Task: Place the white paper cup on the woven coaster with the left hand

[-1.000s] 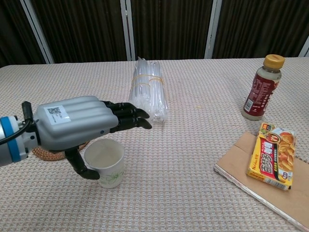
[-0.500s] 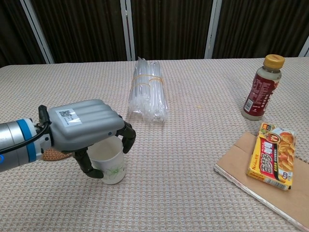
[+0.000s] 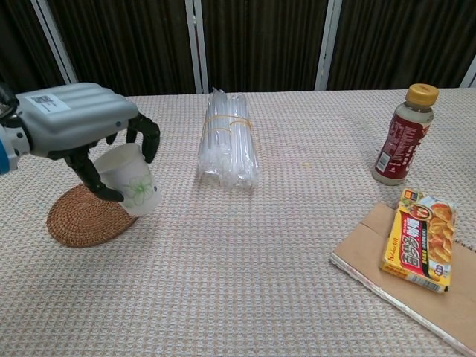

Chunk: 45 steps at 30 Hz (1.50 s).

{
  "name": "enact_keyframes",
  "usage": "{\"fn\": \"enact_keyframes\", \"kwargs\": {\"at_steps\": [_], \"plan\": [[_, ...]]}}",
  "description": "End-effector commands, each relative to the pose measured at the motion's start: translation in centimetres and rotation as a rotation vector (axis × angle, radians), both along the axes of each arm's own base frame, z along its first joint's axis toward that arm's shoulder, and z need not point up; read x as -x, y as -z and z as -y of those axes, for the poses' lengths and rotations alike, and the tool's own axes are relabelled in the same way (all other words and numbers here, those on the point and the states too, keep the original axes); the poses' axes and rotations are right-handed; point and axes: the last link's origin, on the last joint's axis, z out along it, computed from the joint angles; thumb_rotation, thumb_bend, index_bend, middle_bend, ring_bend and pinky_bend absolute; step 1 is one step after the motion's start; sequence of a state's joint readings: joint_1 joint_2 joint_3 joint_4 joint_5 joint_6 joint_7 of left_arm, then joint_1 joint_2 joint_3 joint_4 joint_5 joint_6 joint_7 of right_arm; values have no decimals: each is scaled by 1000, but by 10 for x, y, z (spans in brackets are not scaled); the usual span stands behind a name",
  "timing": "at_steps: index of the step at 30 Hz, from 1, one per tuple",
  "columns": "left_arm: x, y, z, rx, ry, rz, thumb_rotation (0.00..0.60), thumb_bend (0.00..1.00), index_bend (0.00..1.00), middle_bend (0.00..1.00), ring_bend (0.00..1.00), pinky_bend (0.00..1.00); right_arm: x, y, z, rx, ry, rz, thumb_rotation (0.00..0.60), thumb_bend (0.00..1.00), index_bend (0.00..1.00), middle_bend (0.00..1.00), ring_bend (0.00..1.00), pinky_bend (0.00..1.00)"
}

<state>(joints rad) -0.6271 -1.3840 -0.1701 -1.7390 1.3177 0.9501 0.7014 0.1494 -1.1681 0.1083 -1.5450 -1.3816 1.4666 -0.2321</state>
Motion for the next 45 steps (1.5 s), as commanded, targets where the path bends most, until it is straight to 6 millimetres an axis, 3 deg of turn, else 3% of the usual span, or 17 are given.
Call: {"fn": "enact_keyframes", "kwargs": {"at_steps": [1, 8, 17, 19, 21, 22, 23, 25, 30, 35, 41, 45], "plan": [[23, -17, -18, -61, -77, -32, 600, 82, 456, 396, 389, 456, -1, 1, 0, -3, -2, 0, 600, 0, 0, 0, 0, 0], [55, -16, -29, -63, -159, -91, 600, 80, 456, 397, 389, 456, -2, 3, 0, -8, -2, -4, 600, 0, 0, 0, 0, 0], [66, -7, -34, -94, -147, -157, 600, 51, 436, 381, 377, 443, -2, 4, 0, -10, 2, -9, 600, 0, 0, 0, 0, 0], [68, -6, -33, -94, -146, -156, 600, 15, 362, 300, 289, 387, -2, 3, -1, -9, 5, -6, 600, 0, 0, 0, 0, 0], [69, -4, -32, -83, -152, -157, 600, 0, 185, 109, 90, 236, -1, 2, 0, -6, 8, -3, 600, 0, 0, 0, 0, 0], [70, -4, -31, -77, -156, -158, 600, 0, 124, 58, 41, 186, -1, 2, 0, -6, 8, -3, 600, 0, 0, 0, 0, 0], [71, -6, -29, -72, -163, -157, 600, 0, 54, 14, 5, 130, -1, 2, -1, -5, 9, -2, 600, 0, 0, 0, 0, 0], [68, -9, -27, -74, -164, -138, 600, 0, 4, 0, 0, 70, -2, 1, -1, -5, 8, -1, 600, 0, 0, 0, 0, 0], [56, -38, -13, -120, -142, -38, 600, 0, 0, 0, 0, 28, -4, 2, -4, -11, 0, 4, 600, 0, 0, 0, 0, 0], [53, -85, 5, -232, -135, 69, 600, 0, 0, 0, 0, 4, -8, 1, -8, -13, -20, 16, 600, 0, 0, 0, 0, 0], [75, -130, 50, -374, -201, 165, 600, 0, 0, 0, 0, 0, -12, 0, -12, -24, -39, 34, 600, 0, 0, 0, 0, 0], [97, -137, 82, -451, -298, 212, 600, 0, 0, 0, 0, 0, -13, -1, -12, -35, -51, 38, 600, 0, 0, 0, 0, 0]]}}
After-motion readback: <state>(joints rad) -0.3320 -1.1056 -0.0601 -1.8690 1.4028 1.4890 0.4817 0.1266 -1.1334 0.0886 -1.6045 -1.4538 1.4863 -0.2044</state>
